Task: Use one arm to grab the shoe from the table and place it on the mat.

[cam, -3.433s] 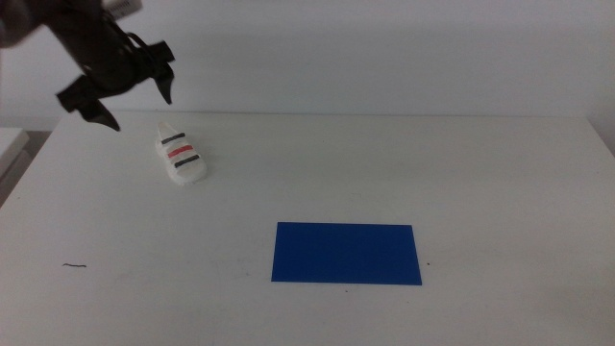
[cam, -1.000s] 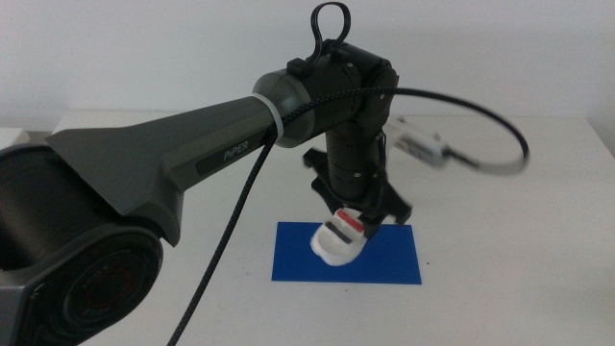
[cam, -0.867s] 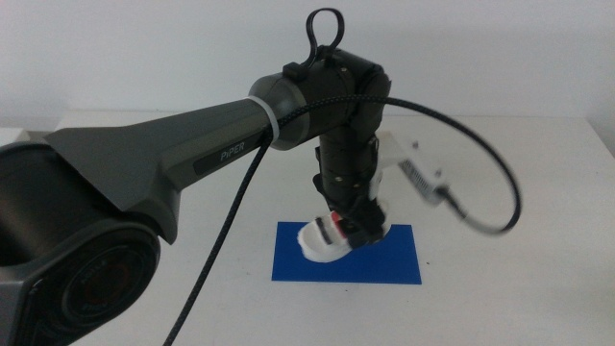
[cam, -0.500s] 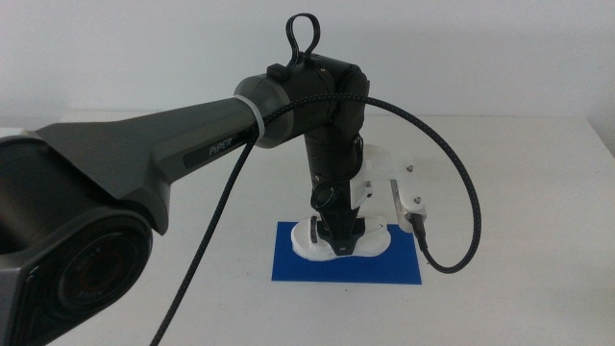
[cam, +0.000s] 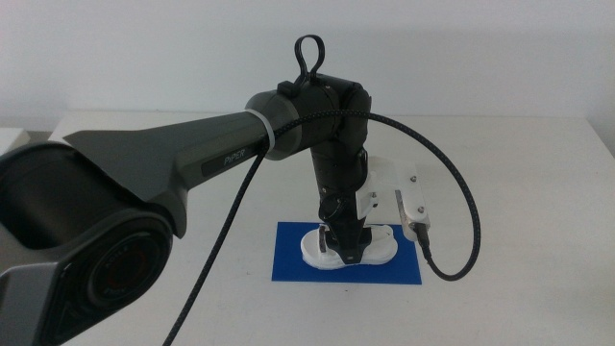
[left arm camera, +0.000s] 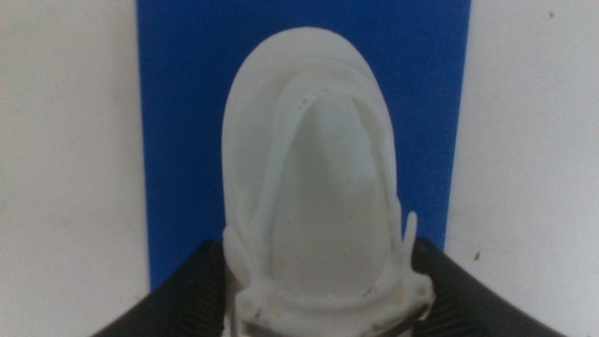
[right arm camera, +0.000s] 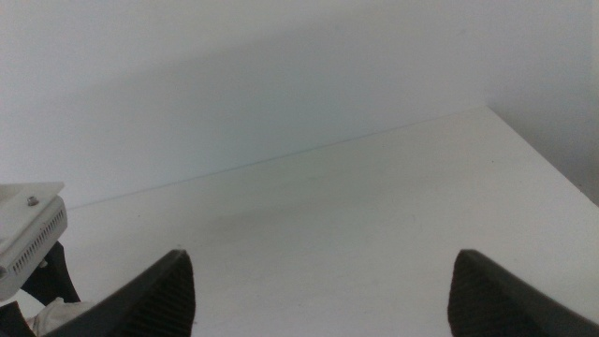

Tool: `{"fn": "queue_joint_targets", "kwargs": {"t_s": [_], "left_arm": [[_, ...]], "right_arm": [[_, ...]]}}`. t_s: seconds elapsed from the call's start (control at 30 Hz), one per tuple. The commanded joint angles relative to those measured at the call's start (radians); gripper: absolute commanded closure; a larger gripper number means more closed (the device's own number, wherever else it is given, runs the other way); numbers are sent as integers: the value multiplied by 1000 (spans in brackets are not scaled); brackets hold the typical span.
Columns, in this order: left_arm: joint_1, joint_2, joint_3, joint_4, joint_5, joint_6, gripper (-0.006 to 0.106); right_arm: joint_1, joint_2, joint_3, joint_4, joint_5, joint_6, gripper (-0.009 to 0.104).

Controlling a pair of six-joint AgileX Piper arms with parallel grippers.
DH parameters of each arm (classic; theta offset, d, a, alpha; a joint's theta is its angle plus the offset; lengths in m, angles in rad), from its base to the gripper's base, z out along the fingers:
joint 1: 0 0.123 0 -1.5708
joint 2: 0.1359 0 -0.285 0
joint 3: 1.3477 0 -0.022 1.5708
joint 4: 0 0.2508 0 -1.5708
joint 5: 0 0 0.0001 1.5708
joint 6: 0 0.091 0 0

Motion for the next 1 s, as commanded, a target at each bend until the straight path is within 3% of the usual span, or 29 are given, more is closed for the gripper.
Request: {"fn": "queue_joint_targets", "kwargs": {"t_s": [0.0, 0.13, 0.17, 0.23, 0.33, 0.4, 0.67, 0.83, 0.97], "left_arm": [[1, -1, 5, -8, 1, 0, 97], [2, -1, 5, -1, 1, 8, 78], [2, -1, 5, 0, 3, 28, 61], [2, -1, 5, 0, 4, 30, 43], [2, -1, 5, 8, 4, 31, 18], [2, -1, 3, 18, 9, 25, 6], [34, -164, -66, 42, 65, -165, 7], [144, -409, -36, -129, 65, -282, 7], [263, -618, 124, -200, 65, -361, 7]], "right_arm": [[0, -5, 2, -6, -10, -4, 16], [0, -5, 2, -6, -10, -4, 16], [0, -5, 2, -6, -10, -4, 16], [0, -5, 2, -6, -10, -4, 16], [0, -5, 2, -6, -10, -4, 16], [0, -5, 2, -6, -10, -4, 16], [0, -5, 2, -6, -10, -4, 16], [0, -5, 2, -6, -10, -4, 16], [0, -5, 2, -6, -10, -4, 16]]}}
